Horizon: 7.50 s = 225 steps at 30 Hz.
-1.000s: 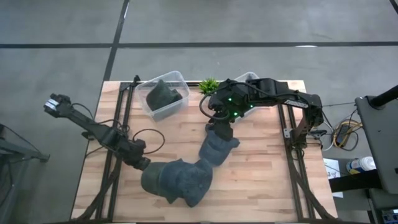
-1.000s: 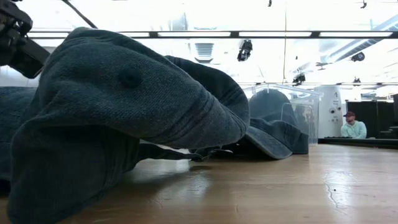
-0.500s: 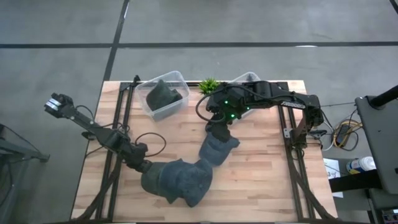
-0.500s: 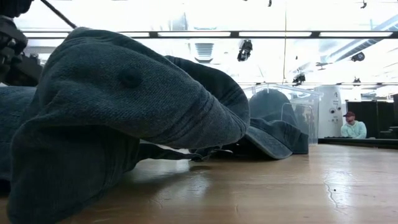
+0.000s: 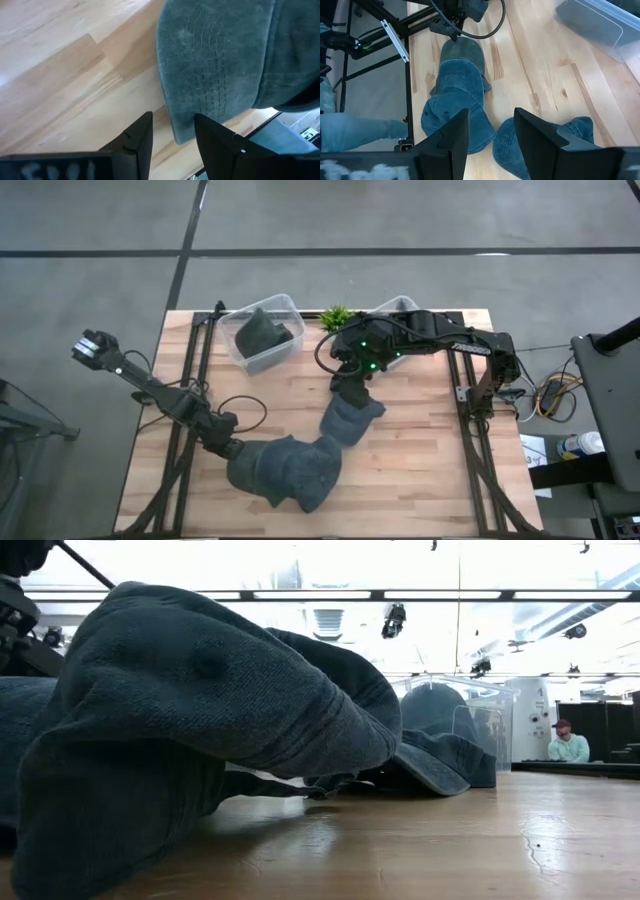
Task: Pick & Place hat
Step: Put the black cap into the left transparent bin
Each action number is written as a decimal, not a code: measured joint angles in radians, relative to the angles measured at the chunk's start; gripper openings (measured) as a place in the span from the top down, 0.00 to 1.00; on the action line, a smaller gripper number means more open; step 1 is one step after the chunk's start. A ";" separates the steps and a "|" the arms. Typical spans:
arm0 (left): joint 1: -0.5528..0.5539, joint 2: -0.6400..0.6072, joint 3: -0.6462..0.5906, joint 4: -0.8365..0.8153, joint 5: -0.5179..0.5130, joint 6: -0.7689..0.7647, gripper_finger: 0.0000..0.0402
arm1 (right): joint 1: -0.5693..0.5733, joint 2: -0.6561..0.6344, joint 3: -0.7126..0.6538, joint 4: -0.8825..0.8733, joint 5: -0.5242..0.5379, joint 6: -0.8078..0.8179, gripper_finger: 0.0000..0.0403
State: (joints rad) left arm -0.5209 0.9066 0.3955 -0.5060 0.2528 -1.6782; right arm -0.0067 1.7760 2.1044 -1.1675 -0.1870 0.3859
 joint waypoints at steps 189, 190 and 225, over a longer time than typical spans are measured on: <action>1.012 0.474 1.570 -1.064 -0.306 1.233 1.00 | -0.002 -0.105 -0.053 0.007 0.058 -0.075 0.69; 1.012 0.461 1.571 -1.065 -0.306 1.224 1.00 | -0.002 -0.105 -0.053 0.007 0.059 -0.080 0.69; 1.012 0.357 1.493 -1.065 -0.306 1.198 1.00 | -0.021 -0.105 -0.053 0.043 0.061 -0.180 0.69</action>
State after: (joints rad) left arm 0.4909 1.2636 1.8890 -1.5708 -0.0537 -0.4806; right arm -0.0273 1.6711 2.0514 -1.1248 -0.1262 0.2057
